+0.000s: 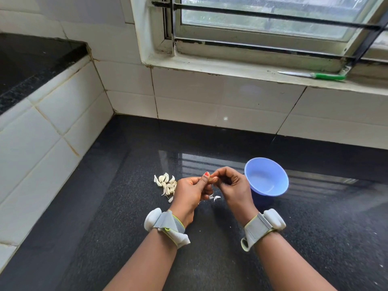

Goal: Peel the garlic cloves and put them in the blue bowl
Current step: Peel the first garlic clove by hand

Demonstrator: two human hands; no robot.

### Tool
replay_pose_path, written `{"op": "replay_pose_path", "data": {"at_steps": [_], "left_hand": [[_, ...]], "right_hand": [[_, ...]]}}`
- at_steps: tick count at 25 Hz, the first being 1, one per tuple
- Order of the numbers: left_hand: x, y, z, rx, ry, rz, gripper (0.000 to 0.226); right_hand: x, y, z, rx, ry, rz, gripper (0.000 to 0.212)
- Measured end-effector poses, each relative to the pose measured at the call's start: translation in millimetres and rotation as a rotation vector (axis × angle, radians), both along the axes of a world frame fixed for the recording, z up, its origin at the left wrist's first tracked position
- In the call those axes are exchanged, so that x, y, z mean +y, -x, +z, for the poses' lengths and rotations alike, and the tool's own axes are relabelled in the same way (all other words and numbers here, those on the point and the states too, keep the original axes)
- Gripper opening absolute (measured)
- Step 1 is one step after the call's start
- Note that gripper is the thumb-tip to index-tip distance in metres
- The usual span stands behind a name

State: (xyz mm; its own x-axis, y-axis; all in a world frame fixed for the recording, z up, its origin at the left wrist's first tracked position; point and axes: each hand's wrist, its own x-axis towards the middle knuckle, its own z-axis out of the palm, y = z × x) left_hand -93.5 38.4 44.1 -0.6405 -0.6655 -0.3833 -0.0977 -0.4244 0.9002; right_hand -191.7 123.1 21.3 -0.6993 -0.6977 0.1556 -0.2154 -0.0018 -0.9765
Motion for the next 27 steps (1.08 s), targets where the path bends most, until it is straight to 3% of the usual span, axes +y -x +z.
{"op": "replay_pose_path", "data": {"at_steps": [4,8,10,14,18,27], "left_hand": [[2.1,-0.4,0.3,0.023,0.061,0.061,0.024],[2.0,-6.5,-3.7,0.11,0.121,0.087,0.012],[-1.2,-7.6,-5.4,0.095,0.133,0.086,0.013],[-3.8,-5.4,-4.2,0.08,0.048,0.08,0.007],[-3.3,-4.3,-2.6,0.083,-0.139,0.044,0.016],[-6.7,-8.3,-0.9,0.076,-0.162,0.004,0.01]], "right_hand": [[0.3,-8.4,3.5,-0.254,0.069,0.078,0.004],[-2.1,-8.9,1.8,-0.612,0.075,0.05,0.028],[-0.9,-8.2,1.9,-0.658,0.054,0.042,0.032],[3.4,-10.8,3.8,-0.546,0.046,0.023,0.03],[3.5,-10.9,10.0,-0.381,0.015,0.016,0.019],[3.6,-5.0,14.3,-0.259,-0.039,0.007,0.017]]}}
